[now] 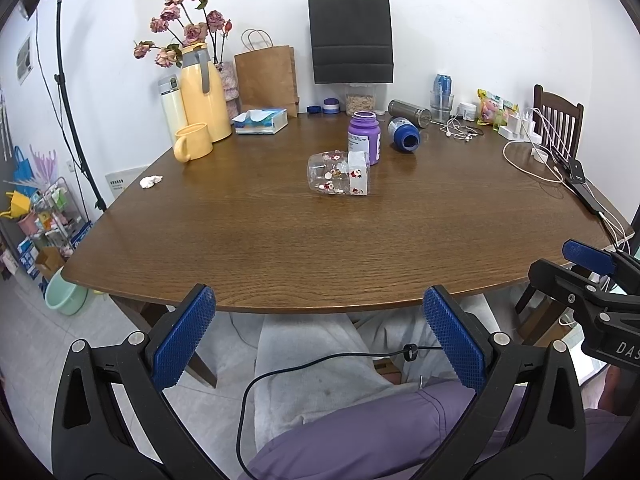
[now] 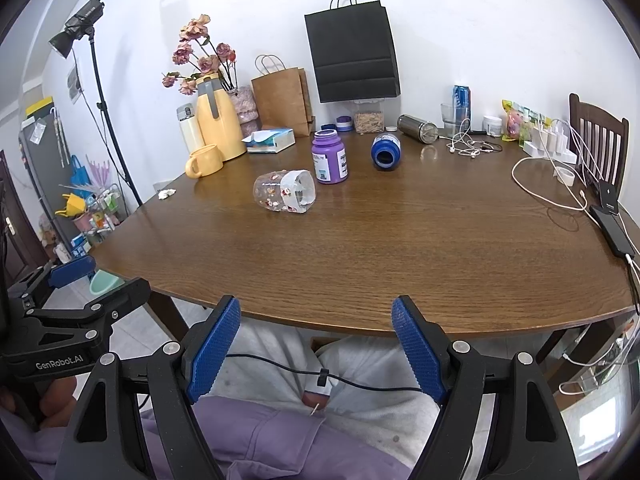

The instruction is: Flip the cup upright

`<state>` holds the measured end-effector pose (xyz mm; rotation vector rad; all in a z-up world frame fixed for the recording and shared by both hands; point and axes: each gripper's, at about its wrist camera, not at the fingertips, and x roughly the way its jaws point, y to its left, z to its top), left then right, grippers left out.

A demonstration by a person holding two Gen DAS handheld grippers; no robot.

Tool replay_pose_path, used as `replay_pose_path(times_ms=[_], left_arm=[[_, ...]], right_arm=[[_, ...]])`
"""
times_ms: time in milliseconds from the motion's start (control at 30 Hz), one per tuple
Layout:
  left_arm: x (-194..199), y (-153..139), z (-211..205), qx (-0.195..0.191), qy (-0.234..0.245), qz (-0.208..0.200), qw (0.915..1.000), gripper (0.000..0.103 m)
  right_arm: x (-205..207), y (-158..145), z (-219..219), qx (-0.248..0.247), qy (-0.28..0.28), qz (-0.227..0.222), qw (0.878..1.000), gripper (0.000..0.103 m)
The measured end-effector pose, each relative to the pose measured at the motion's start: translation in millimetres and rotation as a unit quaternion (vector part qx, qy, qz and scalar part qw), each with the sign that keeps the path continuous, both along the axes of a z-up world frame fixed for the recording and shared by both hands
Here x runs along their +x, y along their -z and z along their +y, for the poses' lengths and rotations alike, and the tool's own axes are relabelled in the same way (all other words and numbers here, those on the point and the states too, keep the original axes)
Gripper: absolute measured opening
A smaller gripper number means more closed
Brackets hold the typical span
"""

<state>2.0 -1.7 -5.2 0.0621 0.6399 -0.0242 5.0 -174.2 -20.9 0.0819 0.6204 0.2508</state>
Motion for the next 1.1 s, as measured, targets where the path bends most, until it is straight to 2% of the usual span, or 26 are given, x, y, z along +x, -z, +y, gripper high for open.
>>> replay_pose_path(times_ms=[133,300,433,533,600,633,667,767,867,1000,1100], left_arm=[[5.4,3.2,2.0,0.006,-0.003,-0.012,0.9999,0.103],[35.4,6.6,11.4,0.006,0.013,-0.02,0.9997,0.103],[64.1,6.9,14.8,0.032,0.028,-0.039,0.9983,0.103],[88.4,9.1,11.7,0.052,0.064,-0.057,0.995,0.103],[108.5,14.2,6.1,0.06,0.12,-0.052,0.9896,0.103],[123.4,19.3,2.6,0.061,0.182,-0.032,0.9809,0.103],[133.8,21.9,0.1,0.067,0.215,-0.019,0.9742,0.103],[177.0,26.8,-5.6,0.1,0.258,0.014,0.9608,0.103],[212.5,24.1,-6.9,0.106,0.29,0.034,0.9506,0.103],[258.5,25.8,-15.5,0.132,0.321,0.032,0.9372,0.103],[282.3,36.1,-22.4,0.136,0.365,0.06,0.9191,0.101]], right_arm=[[12.3,9.0,-2.6,-0.005,0.004,0.005,1.0,0.082],[50.8,19.0,-6.1,-0.009,0.009,0.017,1.0,0.082],[83.2,24.5,-8.8,-0.004,-0.008,0.027,1.0,0.082],[108.1,23.1,-11.7,0.011,-0.021,0.031,0.999,0.082],[125.8,20.5,-13.5,0.021,-0.028,0.035,0.999,0.082],[136.1,18.8,-15.0,0.026,-0.03,0.038,0.998,0.082],[143.9,17.3,-14.4,0.028,-0.032,0.039,0.998,0.082],[169.1,14.4,-13.4,0.032,-0.039,0.047,0.998,0.082],[193.7,16.8,-10.2,0.031,-0.045,0.061,0.997,0.082],[225.7,24.0,-9.7,0.038,-0.054,0.088,0.994,0.082],[245.5,25.7,-12.1,0.043,-0.055,0.097,0.993,0.082]])
